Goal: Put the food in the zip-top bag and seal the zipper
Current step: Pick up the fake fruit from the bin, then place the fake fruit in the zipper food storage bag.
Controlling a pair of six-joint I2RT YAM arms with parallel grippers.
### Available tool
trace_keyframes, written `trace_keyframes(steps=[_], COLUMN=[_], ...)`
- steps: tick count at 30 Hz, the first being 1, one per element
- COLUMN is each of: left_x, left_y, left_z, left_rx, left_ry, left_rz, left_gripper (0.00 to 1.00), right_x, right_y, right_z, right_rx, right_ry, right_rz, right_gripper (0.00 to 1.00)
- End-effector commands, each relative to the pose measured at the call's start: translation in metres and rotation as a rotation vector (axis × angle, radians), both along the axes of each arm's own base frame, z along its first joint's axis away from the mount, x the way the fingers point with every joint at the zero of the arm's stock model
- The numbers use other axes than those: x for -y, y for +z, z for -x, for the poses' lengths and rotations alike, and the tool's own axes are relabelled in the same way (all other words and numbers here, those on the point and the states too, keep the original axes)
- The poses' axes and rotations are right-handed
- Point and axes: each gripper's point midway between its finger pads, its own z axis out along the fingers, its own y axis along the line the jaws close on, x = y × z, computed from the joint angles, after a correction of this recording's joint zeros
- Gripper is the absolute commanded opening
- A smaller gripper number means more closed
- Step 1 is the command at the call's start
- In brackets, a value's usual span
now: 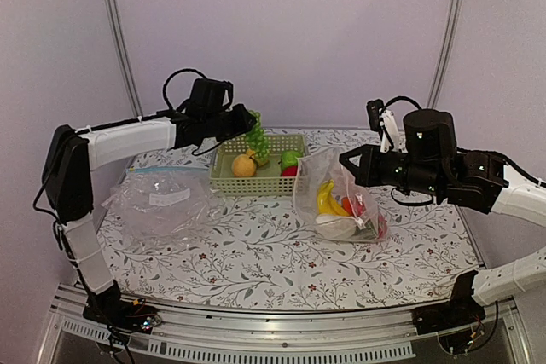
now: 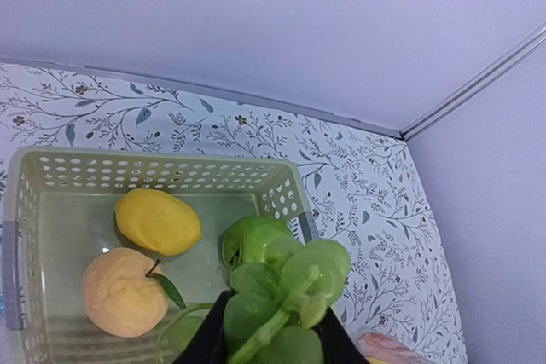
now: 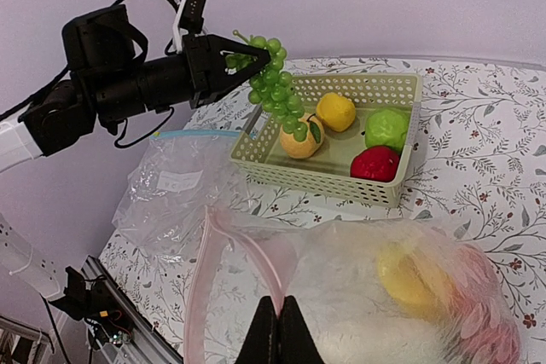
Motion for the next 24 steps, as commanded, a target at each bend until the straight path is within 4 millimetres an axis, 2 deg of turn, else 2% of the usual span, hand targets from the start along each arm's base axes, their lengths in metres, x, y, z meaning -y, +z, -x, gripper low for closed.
trace_keyframes(steps=[1,5,8,12,24], left_x=[-0.007,-0.008,-0.006,0.007,0.05], left_y=[0.05,0.081,0.096,0.129,0.171], left_z=[0.018,0.045,0.069,0.107,0.217], left_rx=[0.125,0.195,0.236,0.324,0.454], left_ry=[-0.012,-0.054,-0.107,-0.232,-0.544], left_rz=[0.021,0.024,0.029,0.106,0.228], left_gripper=[0.25,0.25,0.25,0.26,0.26], right_x=[0.0,0.0,0.0,0.001,-0.002], right_y=[0.0,0.002,0.003,0.005,0.011], right_z=[0.0,0.0,0.0,0.001,-0.001], right_rx=[0.003,0.007,0.009,0.01,0.023], right_ry=[-0.003,-0.005,-0.003,-0.004,-0.001], right_rz=[-0.004,-0.006,-0.009,-0.013,-0.013], right_gripper=[0.0,0.0,0.0,0.0,0.0])
